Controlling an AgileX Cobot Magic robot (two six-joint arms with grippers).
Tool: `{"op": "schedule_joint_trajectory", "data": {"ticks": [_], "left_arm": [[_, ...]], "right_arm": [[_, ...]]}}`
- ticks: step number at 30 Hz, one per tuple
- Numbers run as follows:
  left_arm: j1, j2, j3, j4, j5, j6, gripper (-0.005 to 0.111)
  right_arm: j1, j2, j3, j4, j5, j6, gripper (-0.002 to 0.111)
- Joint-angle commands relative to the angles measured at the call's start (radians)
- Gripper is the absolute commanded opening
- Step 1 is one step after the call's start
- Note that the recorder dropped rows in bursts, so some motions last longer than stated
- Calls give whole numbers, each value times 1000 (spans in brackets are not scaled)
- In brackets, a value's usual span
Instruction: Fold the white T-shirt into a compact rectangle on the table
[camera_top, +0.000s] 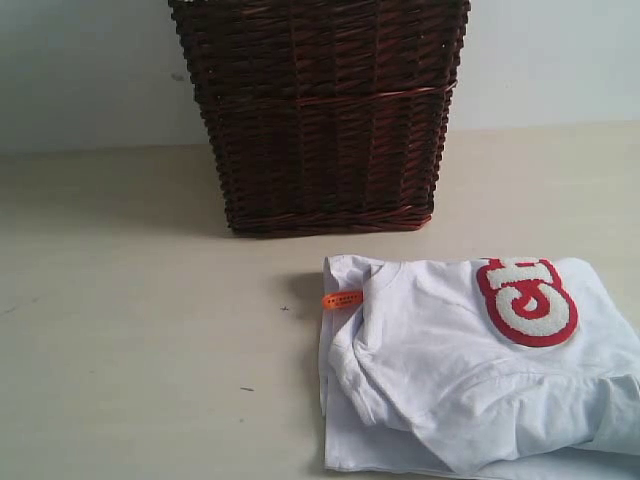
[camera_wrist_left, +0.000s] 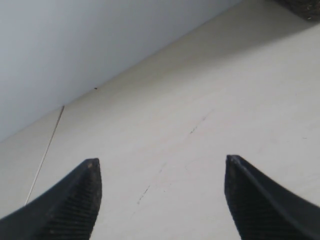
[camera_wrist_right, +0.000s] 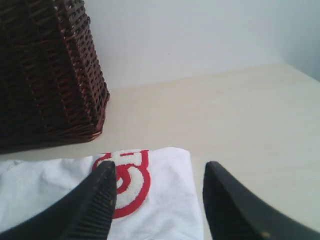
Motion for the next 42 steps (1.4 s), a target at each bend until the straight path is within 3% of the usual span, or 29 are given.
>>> {"op": "schedule_joint_trajectory", "data": {"ticks": [1, 23, 25, 27, 28, 30, 31, 34, 42], "left_arm": [[-3, -5, 3, -1, -3, -1, 67], [-3, -5, 3, -1, -3, -1, 67], [20, -5, 3, 24, -9, -19, 67], [12, -5, 3, -83, -14, -227, 67], [-20, -5, 3, -128, -21, -431, 67], [-86, -5, 3, -52, -28, -687, 67], [-101, -5, 3, -21, -9, -728, 67], [-135, -5, 3, 71, -6, -716, 67], [-135, -5, 3, 71, -8, -702, 68]], "right_arm": [[0, -2, 5, 10, -5, -77, 51], [0, -2, 5, 100, -10, -143, 51], [0, -2, 5, 100, -10, -141, 51], [0, -2, 5, 100, -10, -141, 51], [0, -2, 5, 100, -10, -141, 51], [0, -2, 5, 100, -10, -141, 51], [0, -2, 5, 100, -10, -141, 51], [0, -2, 5, 100, -10, -141, 51], [0, -2, 5, 100, -10, -141, 51]]}}
